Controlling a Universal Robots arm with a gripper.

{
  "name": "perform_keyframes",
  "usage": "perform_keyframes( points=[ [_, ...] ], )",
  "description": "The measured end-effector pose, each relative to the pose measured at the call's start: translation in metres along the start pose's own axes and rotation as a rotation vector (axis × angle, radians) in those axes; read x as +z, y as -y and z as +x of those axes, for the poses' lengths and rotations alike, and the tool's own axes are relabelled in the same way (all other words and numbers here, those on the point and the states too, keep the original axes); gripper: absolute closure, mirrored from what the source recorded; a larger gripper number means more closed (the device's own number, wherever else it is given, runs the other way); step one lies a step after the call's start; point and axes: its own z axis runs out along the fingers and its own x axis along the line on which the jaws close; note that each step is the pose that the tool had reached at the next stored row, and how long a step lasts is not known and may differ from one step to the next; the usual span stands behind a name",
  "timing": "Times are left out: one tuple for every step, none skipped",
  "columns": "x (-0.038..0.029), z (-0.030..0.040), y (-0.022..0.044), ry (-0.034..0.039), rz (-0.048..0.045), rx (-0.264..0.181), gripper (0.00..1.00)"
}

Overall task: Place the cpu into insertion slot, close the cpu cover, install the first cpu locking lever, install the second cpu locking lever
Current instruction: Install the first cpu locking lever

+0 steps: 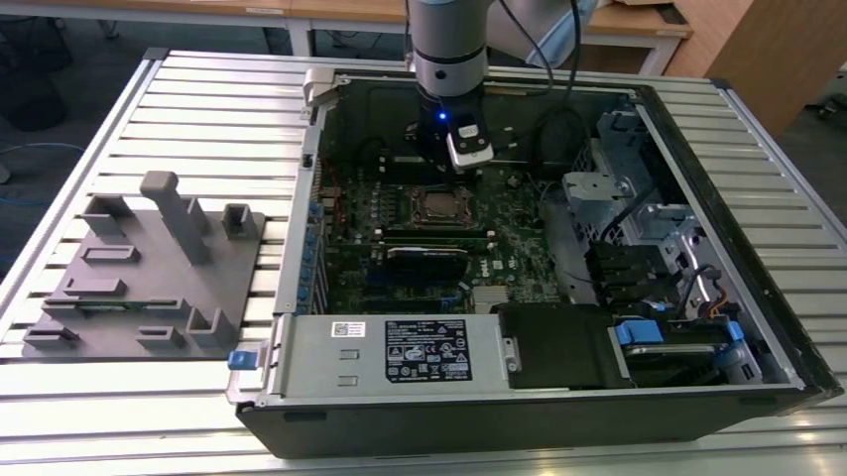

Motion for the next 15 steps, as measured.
perform_keyframes(
  points=[
    [0.0,0.0,0.0,0.0004,-0.0002,0.0,0.9],
    [0.0,0.0,0.0,0.0008,-0.0003,0.0,0.9],
    [0.0,0.0001,0.0,0.0014,-0.0005,0.0,0.9],
    [0.0,0.0002,0.0001,0.002,-0.0007,0.0,0.9],
    [-0.0001,0.0003,0.0001,0.0025,-0.0008,0.0,0.9],
    [-0.0001,0.0004,0.0001,0.003,-0.001,0.0,0.9],
    [-0.0001,0.0004,0.0001,0.0036,-0.0013,0.0,0.9],
    [-0.0001,0.0004,0.0001,0.0041,-0.0014,0.0,0.9],
    [-0.0001,0.0005,0.0002,0.0046,-0.0016,0.0,0.9],
    [-0.0001,0.0005,0.0002,0.0047,-0.0016,0.0,0.9],
    [-0.0001,0.0006,0.0002,0.0048,-0.0017,0.0,0.9],
    [-0.0002,0.0006,0.0002,0.0049,-0.0019,0.0,0.9],
    [-0.0005,0.0006,0.0002,0.0047,-0.0018,0.0,0.9],
    [-0.0009,0.0006,0.0002,0.0047,-0.0018,0.0,0.9],
    [-0.0013,0.0005,0.0001,0.0047,-0.0019,0.0,0.9]
  ],
)
